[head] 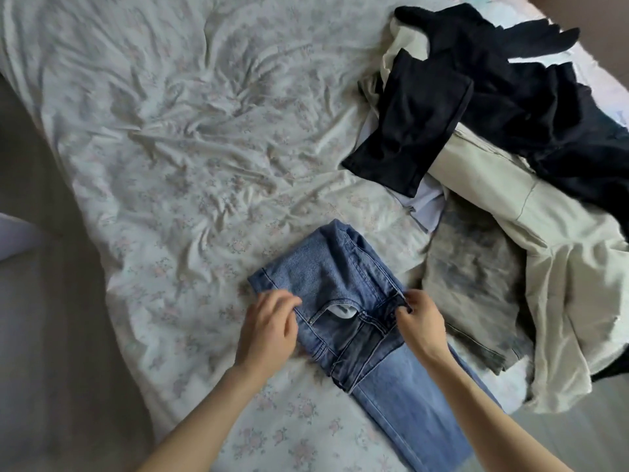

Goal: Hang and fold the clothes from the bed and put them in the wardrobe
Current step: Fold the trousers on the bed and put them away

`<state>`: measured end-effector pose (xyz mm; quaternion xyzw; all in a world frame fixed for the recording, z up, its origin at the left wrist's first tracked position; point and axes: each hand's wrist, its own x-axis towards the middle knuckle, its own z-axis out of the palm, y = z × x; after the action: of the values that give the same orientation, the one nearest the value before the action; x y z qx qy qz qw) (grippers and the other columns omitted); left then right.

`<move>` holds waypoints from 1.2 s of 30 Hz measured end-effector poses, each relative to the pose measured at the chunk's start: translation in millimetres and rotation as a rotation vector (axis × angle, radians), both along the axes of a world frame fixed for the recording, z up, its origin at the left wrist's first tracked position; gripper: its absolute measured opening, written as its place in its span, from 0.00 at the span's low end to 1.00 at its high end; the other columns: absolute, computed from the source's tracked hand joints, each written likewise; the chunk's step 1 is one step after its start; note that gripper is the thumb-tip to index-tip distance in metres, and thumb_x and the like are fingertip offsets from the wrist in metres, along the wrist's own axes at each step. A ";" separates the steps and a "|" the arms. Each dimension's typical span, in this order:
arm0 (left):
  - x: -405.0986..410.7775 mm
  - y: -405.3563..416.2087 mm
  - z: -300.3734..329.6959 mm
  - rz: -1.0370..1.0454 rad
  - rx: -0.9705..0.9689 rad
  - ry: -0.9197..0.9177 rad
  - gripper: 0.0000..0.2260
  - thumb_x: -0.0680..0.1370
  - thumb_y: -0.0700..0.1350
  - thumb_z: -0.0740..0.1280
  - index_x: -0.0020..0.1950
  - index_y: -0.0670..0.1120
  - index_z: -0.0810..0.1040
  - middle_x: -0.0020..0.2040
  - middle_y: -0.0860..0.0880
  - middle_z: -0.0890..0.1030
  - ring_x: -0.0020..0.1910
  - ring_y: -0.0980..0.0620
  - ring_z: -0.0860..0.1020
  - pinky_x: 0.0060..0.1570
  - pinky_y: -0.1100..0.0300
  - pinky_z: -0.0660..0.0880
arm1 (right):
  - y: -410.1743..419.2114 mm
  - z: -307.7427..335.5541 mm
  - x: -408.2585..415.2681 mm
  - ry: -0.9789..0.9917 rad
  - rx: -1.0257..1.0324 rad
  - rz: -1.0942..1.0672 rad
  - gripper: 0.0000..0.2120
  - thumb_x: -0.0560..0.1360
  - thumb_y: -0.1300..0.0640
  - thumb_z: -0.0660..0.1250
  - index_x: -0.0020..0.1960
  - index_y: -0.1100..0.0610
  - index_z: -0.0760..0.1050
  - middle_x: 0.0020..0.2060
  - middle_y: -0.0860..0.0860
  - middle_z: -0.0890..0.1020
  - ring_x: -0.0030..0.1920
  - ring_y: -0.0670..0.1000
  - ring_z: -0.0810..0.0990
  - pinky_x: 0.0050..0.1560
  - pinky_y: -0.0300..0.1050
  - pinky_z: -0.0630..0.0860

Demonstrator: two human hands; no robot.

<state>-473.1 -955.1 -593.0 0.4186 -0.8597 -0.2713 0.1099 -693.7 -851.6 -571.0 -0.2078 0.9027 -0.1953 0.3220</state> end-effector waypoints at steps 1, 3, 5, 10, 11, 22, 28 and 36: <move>-5.3 -7.3 1.7 0.120 -0.033 -0.025 0.14 0.74 0.44 0.57 0.53 0.43 0.80 0.52 0.46 0.79 0.53 0.49 0.73 0.47 0.51 0.77 | -10.3 0.9 -0.6 0.055 -0.058 0.021 0.13 0.75 0.61 0.60 0.58 0.61 0.74 0.55 0.57 0.79 0.54 0.55 0.76 0.51 0.44 0.70; -15.1 -22.3 2.8 0.265 -0.005 -0.109 0.16 0.75 0.47 0.60 0.60 0.43 0.77 0.59 0.42 0.77 0.59 0.43 0.72 0.51 0.46 0.74 | -35.0 7.0 1.8 0.108 -0.124 0.104 0.15 0.77 0.58 0.60 0.62 0.60 0.73 0.59 0.57 0.77 0.59 0.55 0.74 0.59 0.48 0.71; -23.3 -36.0 1.3 0.292 0.081 -0.197 0.22 0.76 0.51 0.61 0.67 0.43 0.73 0.64 0.41 0.74 0.64 0.38 0.70 0.55 0.41 0.71 | -62.5 9.0 8.2 0.193 -0.130 0.278 0.18 0.78 0.53 0.59 0.67 0.57 0.69 0.61 0.55 0.75 0.61 0.56 0.73 0.61 0.53 0.70; -34.8 -46.0 -11.0 0.177 0.070 -0.403 0.23 0.79 0.53 0.58 0.73 0.48 0.65 0.73 0.43 0.66 0.71 0.40 0.64 0.61 0.38 0.65 | -99.1 -7.1 33.8 0.570 -0.205 0.946 0.24 0.76 0.49 0.53 0.68 0.57 0.71 0.66 0.55 0.74 0.68 0.58 0.70 0.68 0.63 0.61; -34.1 -42.9 -15.4 0.137 0.036 -0.421 0.23 0.79 0.53 0.56 0.72 0.47 0.67 0.71 0.42 0.69 0.69 0.39 0.68 0.59 0.37 0.68 | -99.6 -15.6 35.6 0.576 -0.189 1.070 0.24 0.77 0.49 0.52 0.69 0.57 0.70 0.68 0.55 0.72 0.70 0.57 0.68 0.69 0.64 0.58; -21.7 -42.3 -43.9 0.193 0.090 -0.512 0.30 0.77 0.61 0.52 0.74 0.45 0.63 0.68 0.42 0.72 0.67 0.38 0.68 0.65 0.38 0.64 | -108.3 -60.7 3.1 0.468 0.190 1.171 0.32 0.79 0.41 0.30 0.75 0.54 0.53 0.74 0.48 0.61 0.74 0.47 0.56 0.69 0.60 0.50; -27.1 -94.4 -25.8 0.060 0.421 -0.590 0.38 0.70 0.64 0.68 0.73 0.45 0.61 0.69 0.45 0.67 0.67 0.44 0.65 0.65 0.49 0.66 | -140.8 -36.8 -15.2 0.357 0.239 1.252 0.35 0.79 0.37 0.50 0.77 0.50 0.36 0.76 0.46 0.40 0.76 0.52 0.39 0.74 0.57 0.46; -36.4 -98.1 -15.1 0.036 0.510 -0.459 0.36 0.69 0.55 0.74 0.70 0.43 0.63 0.57 0.45 0.75 0.54 0.45 0.76 0.53 0.50 0.74 | -200.1 -17.2 -16.0 0.399 0.383 1.639 0.50 0.68 0.42 0.72 0.77 0.47 0.41 0.77 0.49 0.50 0.76 0.52 0.44 0.75 0.58 0.47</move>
<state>-509.4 -1053.2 -608.0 0.4980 -0.7588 -0.3743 -0.1900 -709.7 -1051.7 -588.1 -0.7658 0.5253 0.2940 0.2262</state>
